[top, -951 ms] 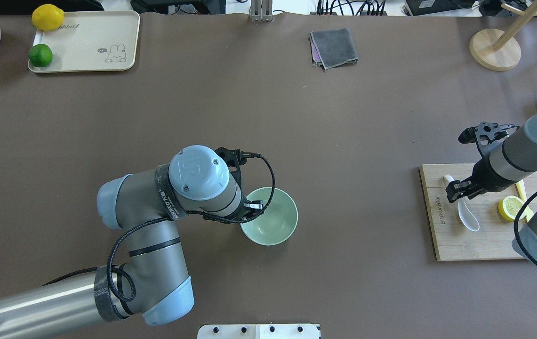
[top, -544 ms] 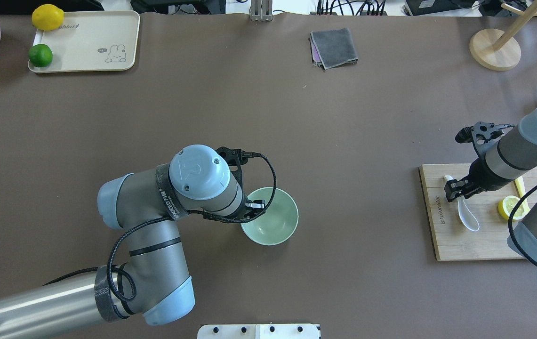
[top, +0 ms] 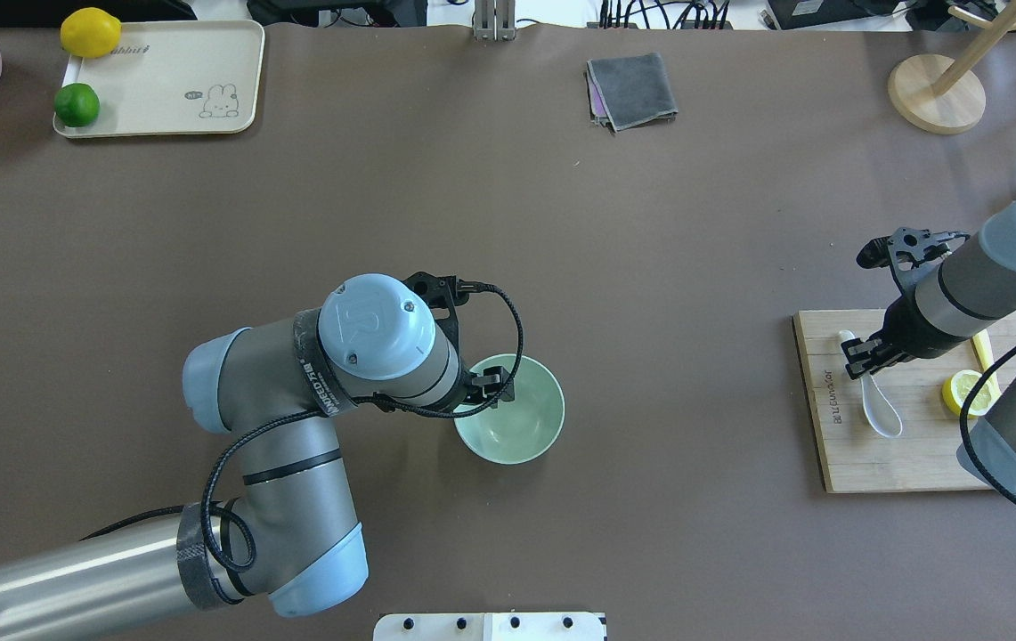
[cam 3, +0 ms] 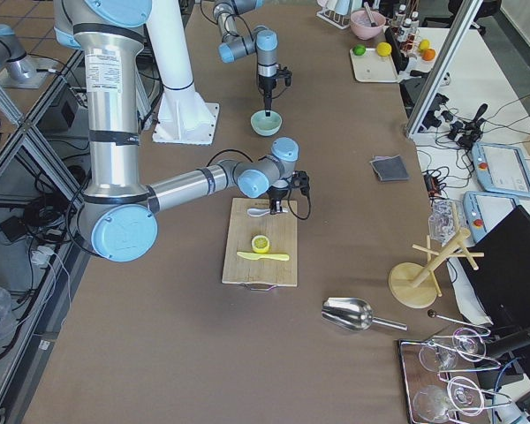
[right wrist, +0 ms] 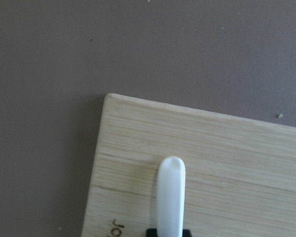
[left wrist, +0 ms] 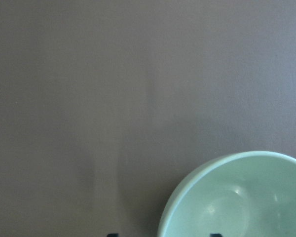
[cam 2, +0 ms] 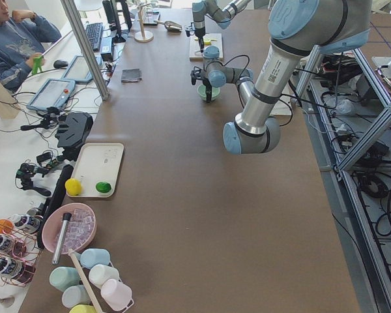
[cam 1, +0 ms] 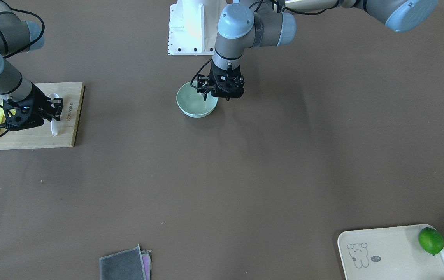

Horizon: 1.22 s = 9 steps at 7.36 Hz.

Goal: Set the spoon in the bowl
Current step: 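Grasp the white spoon handle with the right gripper and lift it, then lower spoon into bowl with right gripper while left arm withdraws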

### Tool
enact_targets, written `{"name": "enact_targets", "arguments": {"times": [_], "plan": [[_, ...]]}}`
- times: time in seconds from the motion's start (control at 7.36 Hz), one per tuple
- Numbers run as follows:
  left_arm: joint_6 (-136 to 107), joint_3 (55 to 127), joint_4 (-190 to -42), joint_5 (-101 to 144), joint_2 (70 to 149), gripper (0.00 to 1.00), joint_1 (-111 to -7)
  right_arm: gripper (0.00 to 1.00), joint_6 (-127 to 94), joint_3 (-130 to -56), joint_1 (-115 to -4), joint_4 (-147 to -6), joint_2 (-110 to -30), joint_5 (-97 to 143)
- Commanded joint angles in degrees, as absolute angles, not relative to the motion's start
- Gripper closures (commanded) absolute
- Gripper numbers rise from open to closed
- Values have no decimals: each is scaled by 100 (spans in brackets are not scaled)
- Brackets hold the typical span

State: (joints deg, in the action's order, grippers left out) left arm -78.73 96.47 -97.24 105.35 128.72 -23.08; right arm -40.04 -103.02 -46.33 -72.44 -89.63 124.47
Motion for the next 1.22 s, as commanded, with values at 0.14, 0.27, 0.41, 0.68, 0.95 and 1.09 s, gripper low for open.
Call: {"name": "enact_targets", "arguments": {"times": [0.14, 0.27, 0.41, 0.68, 0.95, 1.09], "plan": [[-7178, 10857, -9633, 10573, 11898, 3, -2688, 100, -4583, -10714, -4632, -7339, -8511, 12568], [-6572, 11316, -9650, 10608, 11283, 3, -2872, 100, -5354, -10705, -4536, -7339, -8055, 12568], [-6183, 11512, -9668, 11035, 10902, 3, -3213, 100, -6188, -10714, -4205, -7348, -7590, 12516], [-5182, 11898, -9712, 11478, 10086, 3, -3856, 100, -7597, -10609, -3414, -7348, -6736, 11817], [-4415, 11953, -9729, 11759, 9573, 3, -4270, 100, -8627, -10110, -2867, -7609, -5735, 11068], [-4125, 11918, -9729, 11760, 9476, 3, -4411, 100, -9048, -10003, -2648, -7785, -5452, 10726]]}}
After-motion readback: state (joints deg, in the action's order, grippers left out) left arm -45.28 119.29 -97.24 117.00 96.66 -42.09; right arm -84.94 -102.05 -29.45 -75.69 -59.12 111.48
